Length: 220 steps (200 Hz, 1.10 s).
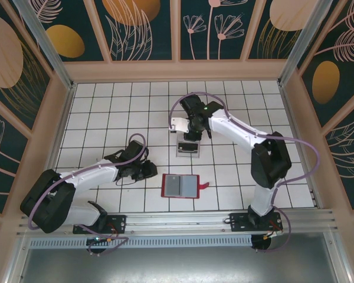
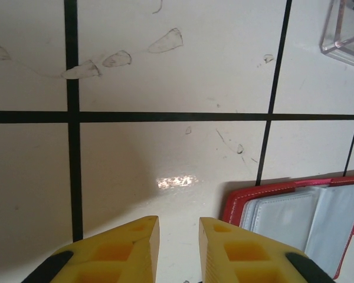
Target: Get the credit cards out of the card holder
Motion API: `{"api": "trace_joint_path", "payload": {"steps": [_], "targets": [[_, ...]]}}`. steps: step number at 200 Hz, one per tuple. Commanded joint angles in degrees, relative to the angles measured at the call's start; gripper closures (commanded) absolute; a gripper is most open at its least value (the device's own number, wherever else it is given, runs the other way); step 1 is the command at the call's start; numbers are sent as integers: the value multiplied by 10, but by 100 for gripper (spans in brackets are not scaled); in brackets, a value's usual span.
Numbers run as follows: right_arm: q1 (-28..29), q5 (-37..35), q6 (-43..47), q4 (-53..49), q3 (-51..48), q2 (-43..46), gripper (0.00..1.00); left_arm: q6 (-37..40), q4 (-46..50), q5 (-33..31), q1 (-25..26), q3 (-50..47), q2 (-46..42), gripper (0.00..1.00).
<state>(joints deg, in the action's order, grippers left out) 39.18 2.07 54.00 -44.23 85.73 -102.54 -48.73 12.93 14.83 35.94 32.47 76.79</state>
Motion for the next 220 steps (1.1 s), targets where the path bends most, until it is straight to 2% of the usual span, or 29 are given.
{"api": "trace_joint_path", "payload": {"steps": [1,31,57,86,104,124,139,163,203,220], "targets": [[18,-27,-69,55,-34,50,75,-1,24,-18,-4,18,-12,74],[37,-42,-222,92,-79,95,74,-6,19,-27,-4,21,-17,74],[66,-80,-403,133,-122,134,68,-6,13,-30,-7,22,-15,74],[109,-108,-607,160,-183,169,68,-6,3,-28,-16,22,-17,74],[135,-123,-734,138,-198,173,68,-6,-3,-23,-26,21,-18,74],[159,-117,-863,93,-205,163,73,-3,-10,-19,-38,17,-21,74],[189,-114,-922,83,-217,156,74,3,-13,-13,-51,14,-21,74],[214,-70,-984,64,-221,124,71,18,-14,-5,-78,5,-23,74],[266,-76,-1054,22,-177,48,66,38,-22,22,-129,-15,-27,74],[280,-87,-1079,-2,-146,11,61,49,-23,30,-142,-19,-27,74]]}}
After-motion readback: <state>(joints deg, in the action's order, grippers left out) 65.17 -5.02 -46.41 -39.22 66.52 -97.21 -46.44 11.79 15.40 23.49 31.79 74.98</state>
